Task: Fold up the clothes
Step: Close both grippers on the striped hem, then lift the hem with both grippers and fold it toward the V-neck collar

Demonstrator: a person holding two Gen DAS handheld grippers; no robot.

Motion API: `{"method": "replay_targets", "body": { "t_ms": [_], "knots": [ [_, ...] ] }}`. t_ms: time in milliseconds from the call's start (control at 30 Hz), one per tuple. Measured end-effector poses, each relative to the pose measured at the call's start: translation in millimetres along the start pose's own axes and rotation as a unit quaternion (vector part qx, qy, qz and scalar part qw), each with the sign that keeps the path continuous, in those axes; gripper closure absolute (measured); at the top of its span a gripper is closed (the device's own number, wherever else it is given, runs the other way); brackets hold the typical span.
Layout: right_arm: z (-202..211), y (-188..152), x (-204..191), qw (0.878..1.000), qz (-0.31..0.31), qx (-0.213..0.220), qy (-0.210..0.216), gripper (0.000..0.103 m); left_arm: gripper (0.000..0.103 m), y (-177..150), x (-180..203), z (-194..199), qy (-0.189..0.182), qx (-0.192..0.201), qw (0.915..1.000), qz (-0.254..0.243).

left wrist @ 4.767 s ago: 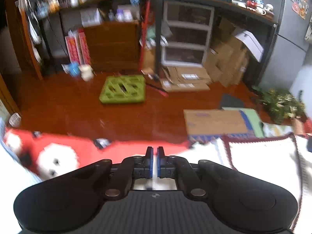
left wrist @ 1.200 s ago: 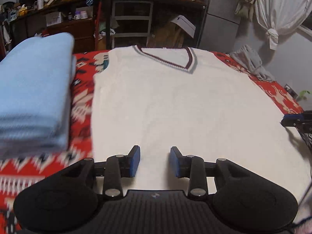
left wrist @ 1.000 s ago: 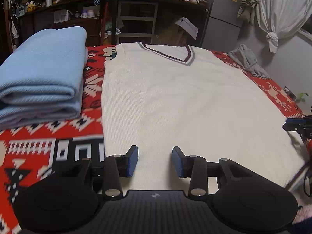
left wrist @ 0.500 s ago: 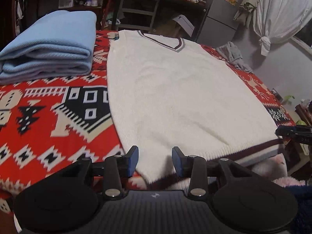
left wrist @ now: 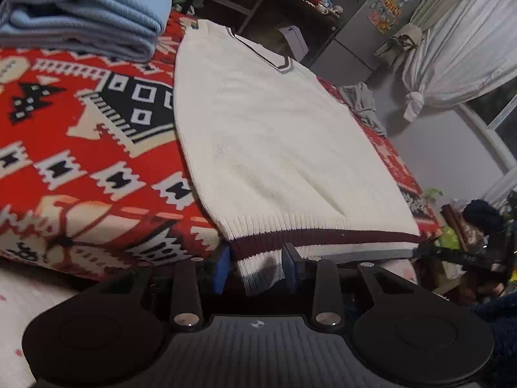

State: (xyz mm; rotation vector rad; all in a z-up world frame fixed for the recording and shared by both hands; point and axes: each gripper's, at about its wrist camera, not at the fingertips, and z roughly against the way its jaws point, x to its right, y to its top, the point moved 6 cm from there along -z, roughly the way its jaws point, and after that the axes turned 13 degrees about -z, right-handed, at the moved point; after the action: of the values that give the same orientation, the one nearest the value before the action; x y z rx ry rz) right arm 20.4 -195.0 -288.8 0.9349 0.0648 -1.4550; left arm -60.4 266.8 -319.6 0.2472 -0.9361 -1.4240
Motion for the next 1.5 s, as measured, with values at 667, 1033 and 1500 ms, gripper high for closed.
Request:
{"method": "replay_targets", "body": {
  "t_ms": [667,1033,1500],
  "knots": [
    [-11,8,-15,1.0,-0.009,0.018,0.003,0.097,0.097,8,7,2,0.06,0.001,0.9982,-0.003],
    [14,8,4,0.997,-0.073,0.014,-0.016,0.098,0.097,-7,-6,20,0.071,-0.027,0.9962,0.042],
    [44,-7,-7,0.998,-0.064,0.008,0.004,0.098,0.097,-7,11,47,0.055,-0.006,0.9974,0.045]
  ]
}}
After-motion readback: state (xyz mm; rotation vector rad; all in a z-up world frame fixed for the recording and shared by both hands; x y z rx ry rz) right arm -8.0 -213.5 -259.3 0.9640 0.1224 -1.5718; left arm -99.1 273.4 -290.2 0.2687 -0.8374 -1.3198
